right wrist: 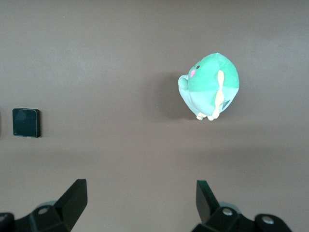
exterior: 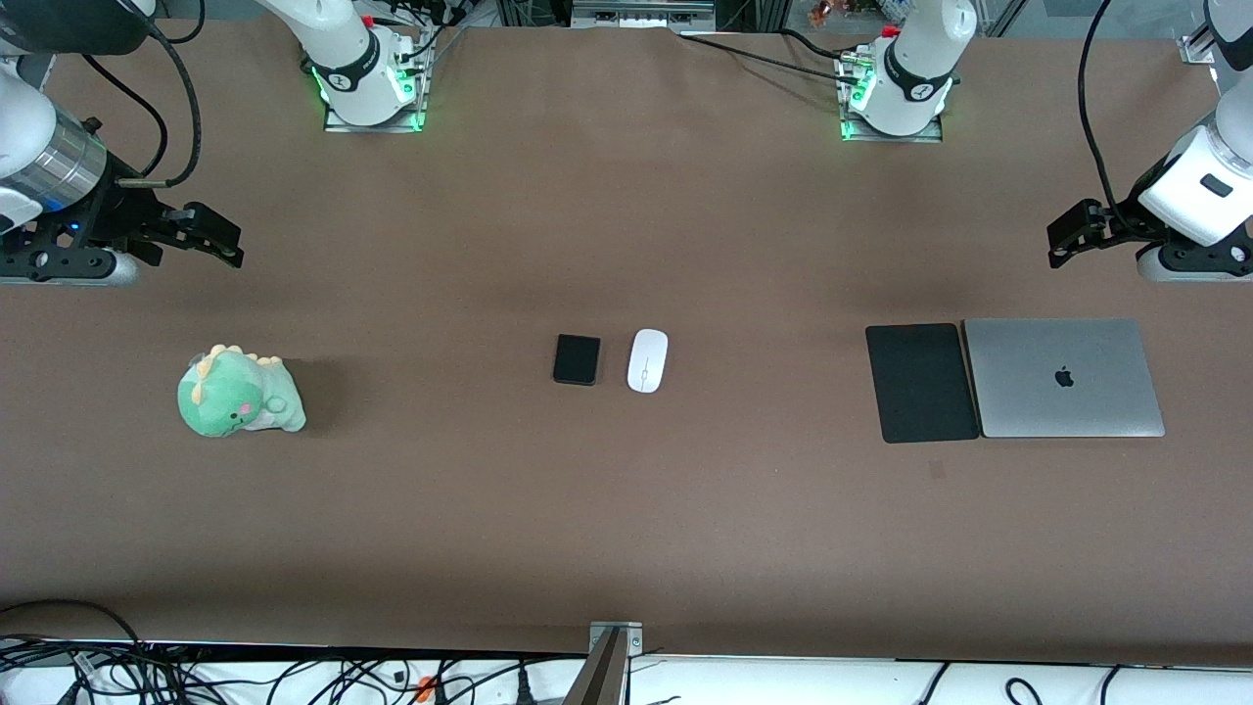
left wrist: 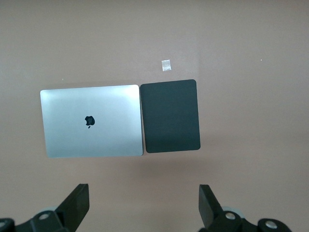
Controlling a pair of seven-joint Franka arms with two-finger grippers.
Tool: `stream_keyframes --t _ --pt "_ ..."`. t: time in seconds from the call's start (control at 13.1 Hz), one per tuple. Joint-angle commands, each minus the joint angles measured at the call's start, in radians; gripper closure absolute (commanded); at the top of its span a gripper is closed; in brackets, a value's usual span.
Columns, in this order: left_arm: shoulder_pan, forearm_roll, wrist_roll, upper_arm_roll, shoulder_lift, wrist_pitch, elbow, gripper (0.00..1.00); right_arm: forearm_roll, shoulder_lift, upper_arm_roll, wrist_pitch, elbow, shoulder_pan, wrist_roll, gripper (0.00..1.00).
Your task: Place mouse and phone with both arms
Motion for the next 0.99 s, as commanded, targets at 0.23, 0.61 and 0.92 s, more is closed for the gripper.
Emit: stream_keyframes --t 0.23,0.61,0.92 --pt "-0.002 -0.013 0.007 0.004 0.003 -0.019 0.020 0.00 -0.009 0.010 0.007 -0.006 0.022 -0.007 0.010 0.00" --pt "-0.009 -0.022 0.005 0.004 0.013 -0.040 0.018 0.00 -0.009 0.010 0.007 -0.005 0.022 -0.009 0.010 0.00" --pt "-0.007 -0.023 0.007 0.004 0.016 -0.097 0.017 0.00 -0.009 0.010 0.007 -0.005 0.022 -0.009 0.010 0.00"
